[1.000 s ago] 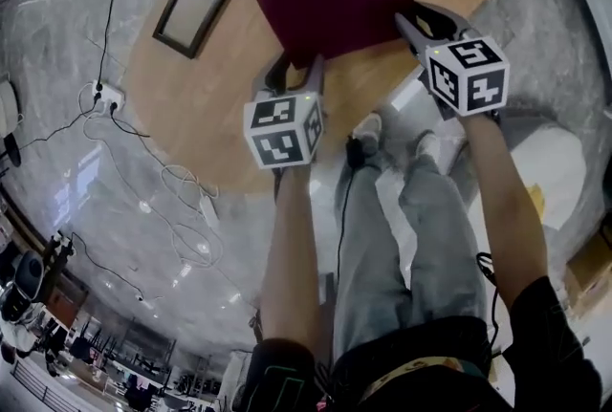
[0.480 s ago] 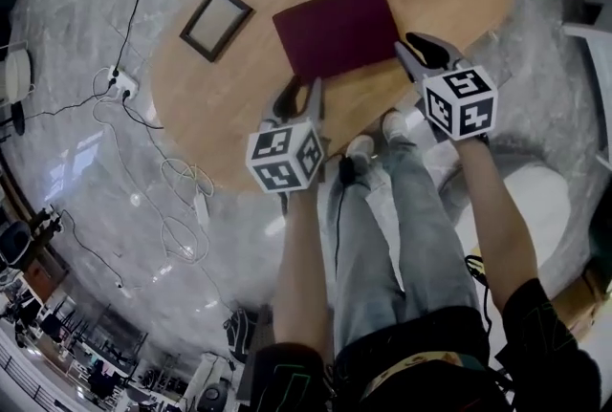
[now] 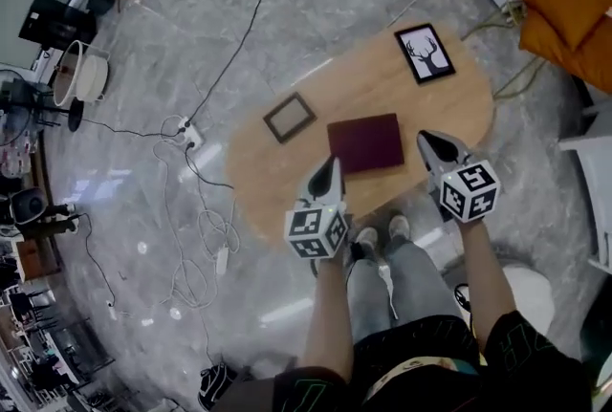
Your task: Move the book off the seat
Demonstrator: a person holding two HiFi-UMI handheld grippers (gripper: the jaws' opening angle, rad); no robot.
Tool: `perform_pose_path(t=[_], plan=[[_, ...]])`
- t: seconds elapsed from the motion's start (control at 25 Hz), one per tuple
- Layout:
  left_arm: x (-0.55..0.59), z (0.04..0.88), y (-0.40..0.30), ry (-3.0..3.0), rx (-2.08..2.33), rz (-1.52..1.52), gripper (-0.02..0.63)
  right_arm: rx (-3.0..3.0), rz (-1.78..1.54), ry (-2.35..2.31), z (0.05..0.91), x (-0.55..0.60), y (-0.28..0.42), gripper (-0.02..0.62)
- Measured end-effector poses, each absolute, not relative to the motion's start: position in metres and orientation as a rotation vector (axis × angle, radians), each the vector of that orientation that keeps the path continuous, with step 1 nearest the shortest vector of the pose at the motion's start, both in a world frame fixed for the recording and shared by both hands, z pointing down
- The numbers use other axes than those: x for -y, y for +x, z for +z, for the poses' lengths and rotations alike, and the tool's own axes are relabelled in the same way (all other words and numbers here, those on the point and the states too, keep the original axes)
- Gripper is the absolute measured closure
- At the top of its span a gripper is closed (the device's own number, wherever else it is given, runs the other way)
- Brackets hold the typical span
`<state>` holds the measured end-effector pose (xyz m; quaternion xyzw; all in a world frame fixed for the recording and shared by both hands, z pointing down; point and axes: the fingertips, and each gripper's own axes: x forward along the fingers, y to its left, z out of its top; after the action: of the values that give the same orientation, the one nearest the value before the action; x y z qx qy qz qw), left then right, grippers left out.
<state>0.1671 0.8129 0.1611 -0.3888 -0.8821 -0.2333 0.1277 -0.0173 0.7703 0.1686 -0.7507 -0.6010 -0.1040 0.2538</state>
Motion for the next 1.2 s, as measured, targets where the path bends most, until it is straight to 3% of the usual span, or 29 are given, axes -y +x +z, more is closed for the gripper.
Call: perform_pose_path(t=[0.44, 1.2], plan=[[-0.842, -0.006, 0.187, -1.424, 2.627, -0.34, 0.595, 1.739, -0.139, -2.17, 0.021, -0.796, 0.009, 0.592], [-0.906, -0.119, 0.237, -1.5, 2.766, -0.092, 0.595, 2.061, -0.149, -2.274, -0.11, -0.856, 0.025, 0.592]])
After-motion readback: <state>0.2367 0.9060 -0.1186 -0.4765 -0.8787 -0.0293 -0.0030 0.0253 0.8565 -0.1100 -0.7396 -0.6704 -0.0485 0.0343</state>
